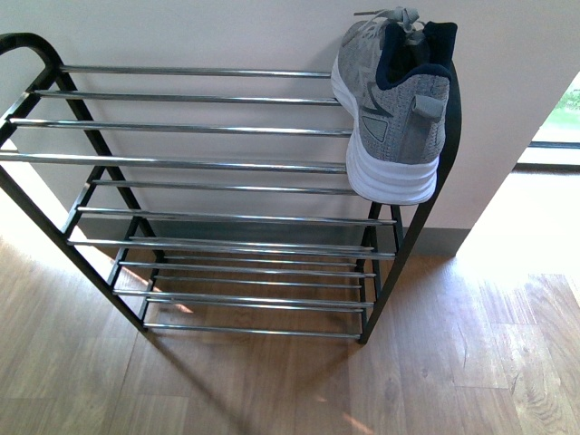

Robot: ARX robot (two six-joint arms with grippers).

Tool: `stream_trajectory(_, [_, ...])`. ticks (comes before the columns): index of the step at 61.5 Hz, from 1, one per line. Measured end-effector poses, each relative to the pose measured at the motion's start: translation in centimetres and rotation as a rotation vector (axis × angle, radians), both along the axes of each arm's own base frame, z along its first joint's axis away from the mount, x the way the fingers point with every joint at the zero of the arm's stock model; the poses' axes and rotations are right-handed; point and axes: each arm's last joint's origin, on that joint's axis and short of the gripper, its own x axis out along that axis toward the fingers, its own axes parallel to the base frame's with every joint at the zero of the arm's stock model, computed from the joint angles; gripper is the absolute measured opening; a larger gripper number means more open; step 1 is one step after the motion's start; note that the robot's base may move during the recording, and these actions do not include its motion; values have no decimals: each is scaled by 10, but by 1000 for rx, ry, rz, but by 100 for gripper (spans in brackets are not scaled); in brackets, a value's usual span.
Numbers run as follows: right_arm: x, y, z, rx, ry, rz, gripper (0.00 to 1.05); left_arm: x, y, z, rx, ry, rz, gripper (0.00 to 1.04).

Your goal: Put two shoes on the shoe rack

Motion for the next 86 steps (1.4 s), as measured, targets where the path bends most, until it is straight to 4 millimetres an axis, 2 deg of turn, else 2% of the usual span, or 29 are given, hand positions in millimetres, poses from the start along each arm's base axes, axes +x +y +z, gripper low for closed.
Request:
stream_trajectory(5, [-20,-9,-10,-19,12,0,13,0,0,0,0,0,0,2])
stream_trajectory(10, [-31,-14,-15,-28,16,2,1,0,0,0,0,0,0,2])
stream_trajectory(20, [-53,-22,-22,-34,10,-1,1,0,0,0,0,0,0,2])
stream_trajectory(32, [-71,-28,-28,-34,14,0,1,0,0,0,0,0,0,2])
stream_trajectory(41, [-86,-40,-32,-34,14,-4,1,0,0,0,0,0,0,2])
stream_trajectory(56, [-102,-40,-45,-34,21,-1,1,0,0,0,0,0,0,2])
stream_trajectory(86, [-126,-40,-35,-34,-12,-1,1,0,0,0,0,0,0,2])
